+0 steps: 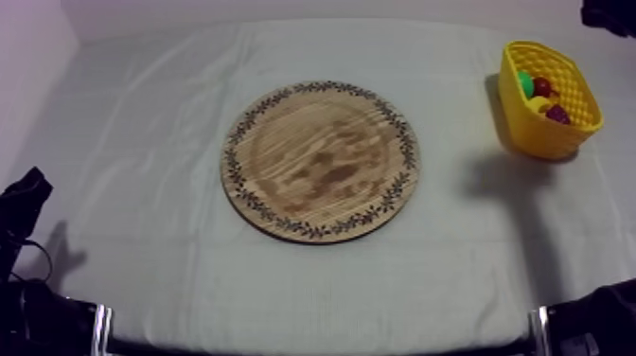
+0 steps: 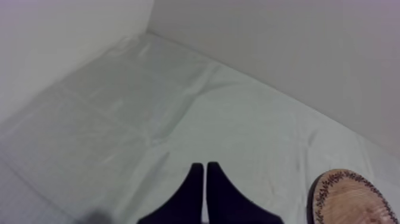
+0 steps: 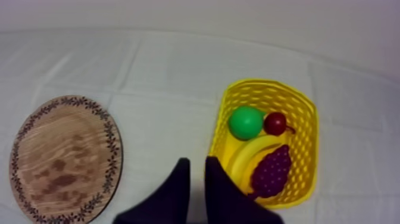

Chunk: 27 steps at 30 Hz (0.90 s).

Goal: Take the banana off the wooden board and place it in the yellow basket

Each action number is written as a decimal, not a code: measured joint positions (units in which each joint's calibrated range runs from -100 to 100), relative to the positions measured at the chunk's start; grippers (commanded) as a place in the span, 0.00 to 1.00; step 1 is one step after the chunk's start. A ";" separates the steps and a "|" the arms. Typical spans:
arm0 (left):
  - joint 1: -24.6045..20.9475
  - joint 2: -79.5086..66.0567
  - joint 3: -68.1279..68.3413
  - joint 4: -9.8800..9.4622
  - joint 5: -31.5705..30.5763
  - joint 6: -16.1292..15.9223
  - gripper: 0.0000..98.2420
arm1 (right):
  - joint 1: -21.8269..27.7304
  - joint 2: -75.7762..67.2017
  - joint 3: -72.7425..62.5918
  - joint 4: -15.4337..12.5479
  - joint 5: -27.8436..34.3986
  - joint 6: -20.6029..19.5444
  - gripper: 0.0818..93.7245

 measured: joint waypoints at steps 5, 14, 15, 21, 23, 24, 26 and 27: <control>0.00 0.00 0.00 0.00 0.00 0.00 0.00 | -0.15 -9.57 10.30 -1.68 -5.51 1.19 0.02; 0.00 0.00 0.00 0.00 0.00 0.00 0.00 | -1.86 -23.73 25.28 -1.33 -6.22 1.30 0.01; 0.00 0.00 0.00 0.00 0.00 0.00 0.00 | -2.28 -25.79 27.18 -0.97 -6.22 0.94 0.01; 0.00 0.00 0.00 0.00 0.00 0.00 0.00 | -3.45 -33.23 36.85 0.90 -6.27 -0.05 0.01; 0.00 0.00 0.00 0.00 0.00 0.00 0.00 | -3.40 -35.72 40.15 0.83 -6.39 0.24 0.01; 0.00 0.00 0.00 0.00 0.00 0.00 0.00 | -3.22 -36.66 41.41 0.54 -6.52 0.40 0.01; 0.00 0.00 0.00 0.00 0.00 0.00 0.00 | -2.85 -39.20 44.54 -0.10 -7.40 1.11 0.01; 0.00 0.00 0.00 0.00 0.00 0.00 0.00 | -2.69 -40.33 46.11 -0.10 -8.22 1.14 0.01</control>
